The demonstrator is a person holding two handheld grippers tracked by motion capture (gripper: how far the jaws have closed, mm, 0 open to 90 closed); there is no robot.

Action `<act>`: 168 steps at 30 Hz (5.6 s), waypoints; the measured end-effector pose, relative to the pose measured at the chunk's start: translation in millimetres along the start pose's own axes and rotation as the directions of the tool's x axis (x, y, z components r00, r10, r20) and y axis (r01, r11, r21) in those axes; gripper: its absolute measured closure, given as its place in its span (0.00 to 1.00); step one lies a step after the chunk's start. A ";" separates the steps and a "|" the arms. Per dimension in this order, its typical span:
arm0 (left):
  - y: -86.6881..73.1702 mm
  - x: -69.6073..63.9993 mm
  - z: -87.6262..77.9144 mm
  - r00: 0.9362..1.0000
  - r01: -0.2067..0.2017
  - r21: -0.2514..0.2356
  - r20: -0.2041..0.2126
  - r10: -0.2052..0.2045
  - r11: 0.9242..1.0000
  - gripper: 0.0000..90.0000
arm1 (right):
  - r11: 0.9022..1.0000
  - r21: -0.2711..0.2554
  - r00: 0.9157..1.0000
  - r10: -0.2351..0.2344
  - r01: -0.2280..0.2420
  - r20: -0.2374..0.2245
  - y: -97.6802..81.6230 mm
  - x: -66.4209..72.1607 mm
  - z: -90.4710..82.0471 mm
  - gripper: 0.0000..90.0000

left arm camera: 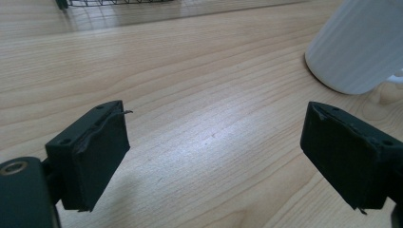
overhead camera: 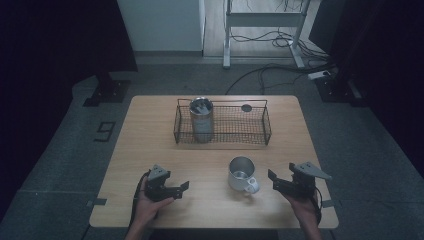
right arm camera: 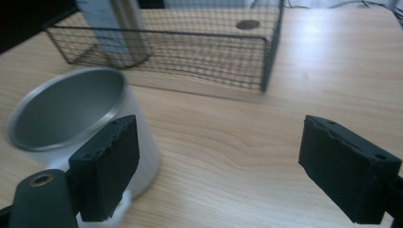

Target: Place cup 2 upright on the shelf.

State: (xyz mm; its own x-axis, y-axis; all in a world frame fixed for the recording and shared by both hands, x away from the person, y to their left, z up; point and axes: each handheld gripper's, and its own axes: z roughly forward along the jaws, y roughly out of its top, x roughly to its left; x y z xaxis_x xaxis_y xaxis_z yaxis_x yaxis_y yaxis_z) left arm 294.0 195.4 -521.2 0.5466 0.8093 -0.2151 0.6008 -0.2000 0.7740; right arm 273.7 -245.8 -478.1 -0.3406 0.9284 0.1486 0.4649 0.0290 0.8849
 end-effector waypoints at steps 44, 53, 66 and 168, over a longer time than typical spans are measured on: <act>-0.6 -1.1 1.8 0.999 0.014 0.016 0.048 -0.015 1.000 0.10 | 0.989 0.042 0.979 -0.135 0.143 -0.155 6.1 72.7 32.6 0.02; -0.7 -3.3 1.9 0.999 0.009 0.021 0.051 -0.011 1.000 0.10 | 0.981 0.074 0.972 -0.167 0.181 -0.164 4.1 79.4 50.6 0.00; -1.6 -5.0 4.0 0.998 0.005 0.032 0.058 -0.006 0.999 0.10 | 0.975 0.118 0.974 -0.168 0.187 -0.153 -2.5 80.2 69.5 0.00; -2.2 -13.1 -0.7 0.996 -0.008 0.013 0.093 0.007 1.000 0.10 | 0.986 0.014 0.984 -0.167 0.168 -0.067 89.9 56.1 56.7 0.09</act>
State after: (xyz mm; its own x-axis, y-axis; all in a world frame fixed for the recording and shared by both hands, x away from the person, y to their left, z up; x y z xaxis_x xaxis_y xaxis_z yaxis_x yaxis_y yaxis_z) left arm 285.1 185.6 -519.7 0.6030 0.7527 -0.2642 0.6037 -0.2140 0.7680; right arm 342.7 -170.1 -415.3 -0.4672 0.8837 0.0282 0.4121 0.1894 0.8912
